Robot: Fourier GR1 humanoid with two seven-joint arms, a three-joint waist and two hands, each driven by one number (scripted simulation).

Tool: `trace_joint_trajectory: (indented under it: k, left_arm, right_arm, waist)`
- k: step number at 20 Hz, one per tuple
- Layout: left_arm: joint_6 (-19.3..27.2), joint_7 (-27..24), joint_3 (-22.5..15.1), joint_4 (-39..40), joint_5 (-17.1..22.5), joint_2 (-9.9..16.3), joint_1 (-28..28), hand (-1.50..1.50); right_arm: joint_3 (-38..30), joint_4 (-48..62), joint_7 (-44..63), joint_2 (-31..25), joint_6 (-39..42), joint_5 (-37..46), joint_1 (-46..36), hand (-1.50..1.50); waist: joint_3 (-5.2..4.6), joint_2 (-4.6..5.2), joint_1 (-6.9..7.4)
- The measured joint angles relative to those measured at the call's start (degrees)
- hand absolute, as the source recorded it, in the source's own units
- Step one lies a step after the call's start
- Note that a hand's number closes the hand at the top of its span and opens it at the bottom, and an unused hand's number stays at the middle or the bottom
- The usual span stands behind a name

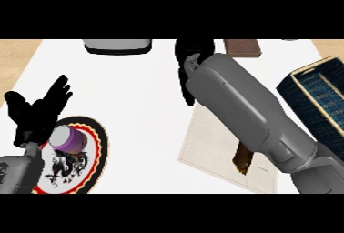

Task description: Pick the sweet potato from the placemat and place it in the basket

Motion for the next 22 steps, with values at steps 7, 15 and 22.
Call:
trace_joint_trajectory:
  k: [7,15,22]
  left_arm:
    - [-0.07,-1.38,0.72,0.34,-0.42,-0.40,1.91,0.00]
    - [0.05,-0.29,1.89,0.45,-0.44,-0.39,1.16,0.00]
    - [-0.67,-1.13,2.14,0.47,-0.87,-0.88,1.71,0.00]
  right_arm:
    - [-6.65,-2.71,1.79,-2.20,4.93,-7.20,-1.10,-1.50]
    - [-6.62,-20.93,5.03,-4.88,4.46,-9.17,9.41,-1.50]
    - [-3.84,-37.65,3.99,-10.07,3.91,-5.45,25.60,-1.50]
  waist:
    - [0.07,-0.34,-1.22]
    - [0.13,-0.55,-2.39]
    - [0.12,-0.19,-1.95]
